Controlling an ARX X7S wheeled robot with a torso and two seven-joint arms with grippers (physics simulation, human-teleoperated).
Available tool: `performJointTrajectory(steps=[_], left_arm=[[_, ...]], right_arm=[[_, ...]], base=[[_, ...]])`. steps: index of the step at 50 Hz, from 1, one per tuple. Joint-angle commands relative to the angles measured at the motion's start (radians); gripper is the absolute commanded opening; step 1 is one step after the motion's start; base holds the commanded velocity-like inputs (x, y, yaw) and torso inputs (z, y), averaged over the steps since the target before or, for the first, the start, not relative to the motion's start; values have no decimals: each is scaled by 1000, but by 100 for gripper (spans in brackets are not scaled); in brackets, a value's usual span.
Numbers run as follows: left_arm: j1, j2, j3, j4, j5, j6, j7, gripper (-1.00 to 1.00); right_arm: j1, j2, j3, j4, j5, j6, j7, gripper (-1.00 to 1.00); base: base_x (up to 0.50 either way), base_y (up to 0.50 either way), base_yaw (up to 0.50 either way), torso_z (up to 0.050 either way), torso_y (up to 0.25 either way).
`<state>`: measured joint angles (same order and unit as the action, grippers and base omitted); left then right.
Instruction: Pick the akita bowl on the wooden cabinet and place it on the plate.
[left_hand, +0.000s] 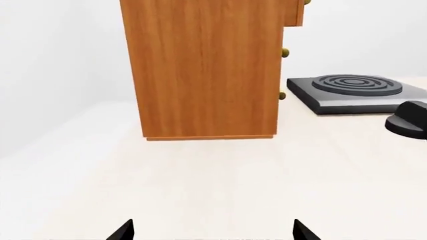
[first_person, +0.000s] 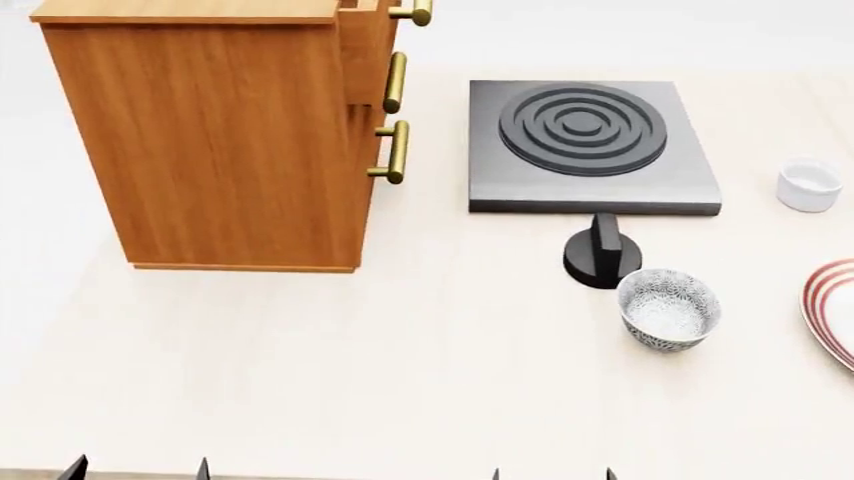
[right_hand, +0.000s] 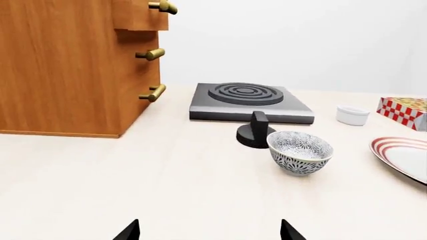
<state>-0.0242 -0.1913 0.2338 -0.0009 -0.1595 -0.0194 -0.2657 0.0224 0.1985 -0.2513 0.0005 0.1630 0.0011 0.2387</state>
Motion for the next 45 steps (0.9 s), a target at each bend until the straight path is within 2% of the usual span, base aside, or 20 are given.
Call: performJointTrajectory(steps=[1, 7, 13, 18, 22, 31, 45], left_arm=[[-3, 15, -3, 11, 67, -40, -34, 100], [-6, 14, 3, 36, 115, -102, -85, 100], [16, 9, -39, 146, 55, -158, -91, 100], [40, 6, -42, 272, 38, -184, -101, 100], [47, -8, -36, 378, 46, -268, -119, 100], [51, -33, 10, 542, 106, -350, -151, 100], [43, -44, 17, 597, 111, -380, -168, 100]], right_arm=[[-1, -15, 18, -1, -11, -5, -13, 100], [-9, -15, 29, -19, 5, -7, -1, 100], [-20, -6, 30, -98, 5, 29, 19, 100], [-36, 17, 24, -226, 10, 86, 36, 100], [-47, 33, 25, -332, 15, 128, 52, 100], [-50, 59, 9, -526, 11, 203, 77, 100], [-42, 82, -13, -717, 6, 291, 106, 100]], base=[[0, 0, 0, 0, 0], [0, 0, 0, 0, 0], [0, 0, 0, 0, 0], [0, 0, 0, 0, 0], [0, 0, 0, 0, 0], [0, 0, 0, 0, 0], [0, 0, 0, 0, 0]])
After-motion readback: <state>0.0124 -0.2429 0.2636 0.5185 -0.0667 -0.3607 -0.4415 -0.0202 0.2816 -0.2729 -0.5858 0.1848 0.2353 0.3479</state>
